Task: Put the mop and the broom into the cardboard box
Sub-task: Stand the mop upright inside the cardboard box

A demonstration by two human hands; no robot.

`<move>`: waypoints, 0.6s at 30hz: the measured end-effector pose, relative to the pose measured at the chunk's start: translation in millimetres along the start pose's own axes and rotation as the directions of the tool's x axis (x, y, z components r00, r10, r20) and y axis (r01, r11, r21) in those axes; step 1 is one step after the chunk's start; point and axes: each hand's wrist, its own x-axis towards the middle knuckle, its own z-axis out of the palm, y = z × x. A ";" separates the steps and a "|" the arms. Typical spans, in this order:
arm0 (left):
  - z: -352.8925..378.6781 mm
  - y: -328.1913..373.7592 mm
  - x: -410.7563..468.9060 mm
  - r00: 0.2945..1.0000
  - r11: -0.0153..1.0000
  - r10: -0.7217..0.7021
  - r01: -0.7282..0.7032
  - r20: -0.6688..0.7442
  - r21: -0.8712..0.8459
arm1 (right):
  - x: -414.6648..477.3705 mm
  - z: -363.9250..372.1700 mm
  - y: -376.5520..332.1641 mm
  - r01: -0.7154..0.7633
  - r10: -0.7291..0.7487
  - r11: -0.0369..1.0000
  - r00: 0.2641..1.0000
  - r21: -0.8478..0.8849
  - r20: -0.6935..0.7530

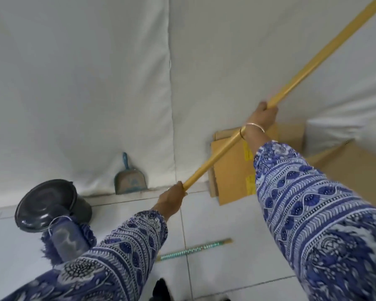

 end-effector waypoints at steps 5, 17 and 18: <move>-6.5 69.1 5.4 0.989 0.991 0.063 -0.077 -0.134 -0.105 | 26.1 -34.4 -73.7 0.184 -0.182 0.980 0.983 0.081 -0.030; 63.4 305.6 39.8 0.953 0.971 0.195 -0.221 -0.233 -0.088 | 175.8 -182.9 -161.7 0.358 -0.377 0.896 0.926 0.261 0.027; 71.2 324.2 44.6 0.950 0.969 0.197 -0.226 -0.241 -0.101 | 188.7 -190.4 -167.4 0.372 -0.397 0.887 0.917 0.274 0.042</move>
